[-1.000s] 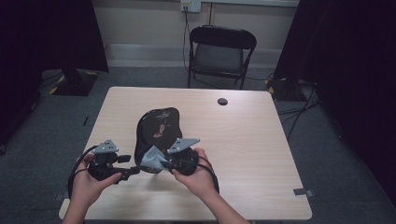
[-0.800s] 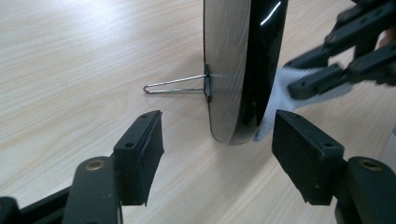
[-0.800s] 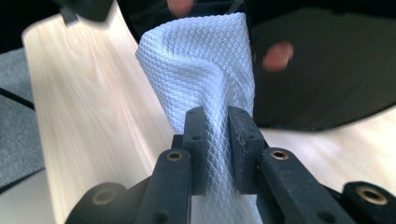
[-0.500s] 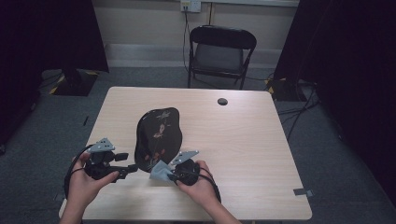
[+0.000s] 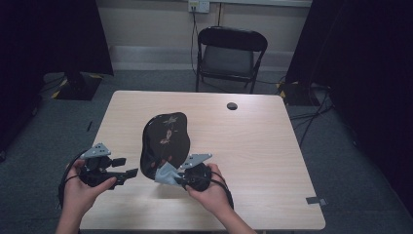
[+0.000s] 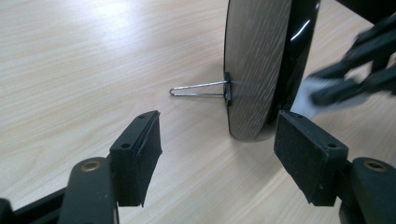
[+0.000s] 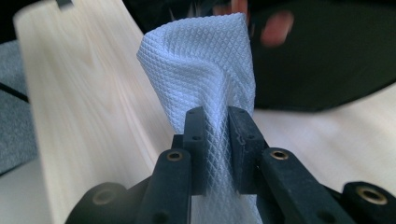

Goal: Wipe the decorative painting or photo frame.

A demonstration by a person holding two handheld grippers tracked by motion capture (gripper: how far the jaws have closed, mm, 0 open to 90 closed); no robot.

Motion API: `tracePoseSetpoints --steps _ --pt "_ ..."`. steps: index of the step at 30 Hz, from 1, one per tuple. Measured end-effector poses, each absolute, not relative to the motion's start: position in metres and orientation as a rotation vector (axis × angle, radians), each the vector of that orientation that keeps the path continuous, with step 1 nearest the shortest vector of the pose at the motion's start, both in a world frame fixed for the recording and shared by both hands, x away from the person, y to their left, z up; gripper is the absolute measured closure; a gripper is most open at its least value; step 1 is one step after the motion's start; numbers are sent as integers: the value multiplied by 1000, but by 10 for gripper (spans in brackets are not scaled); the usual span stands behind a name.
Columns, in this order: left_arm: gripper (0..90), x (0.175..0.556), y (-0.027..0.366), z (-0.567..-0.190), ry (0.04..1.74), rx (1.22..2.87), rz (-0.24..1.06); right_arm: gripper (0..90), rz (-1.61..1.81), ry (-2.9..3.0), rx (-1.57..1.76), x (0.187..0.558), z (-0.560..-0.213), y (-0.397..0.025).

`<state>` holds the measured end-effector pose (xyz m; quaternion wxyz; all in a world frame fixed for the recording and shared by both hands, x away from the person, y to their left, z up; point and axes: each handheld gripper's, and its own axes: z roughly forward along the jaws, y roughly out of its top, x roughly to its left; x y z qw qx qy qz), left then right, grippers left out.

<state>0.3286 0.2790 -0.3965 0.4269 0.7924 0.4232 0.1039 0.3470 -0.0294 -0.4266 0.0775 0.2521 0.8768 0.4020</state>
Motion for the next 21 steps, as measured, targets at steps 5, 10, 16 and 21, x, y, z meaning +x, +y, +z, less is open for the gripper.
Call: tracePoseSetpoints --steps 5,10,16,21 --pt "313 329 281 -398 1063 1976 260 789 1288 2559 732 349 -393 -29" --pt "311 330 287 -399 1083 1963 279 787 1329 2522 706 350 -372 -21" --pt "312 331 289 -400 1091 1957 293 787 1338 2536 698 349 -375 -10" --pt "314 331 287 -401 1094 1957 292 786 1307 2565 705 347 -388 -7"
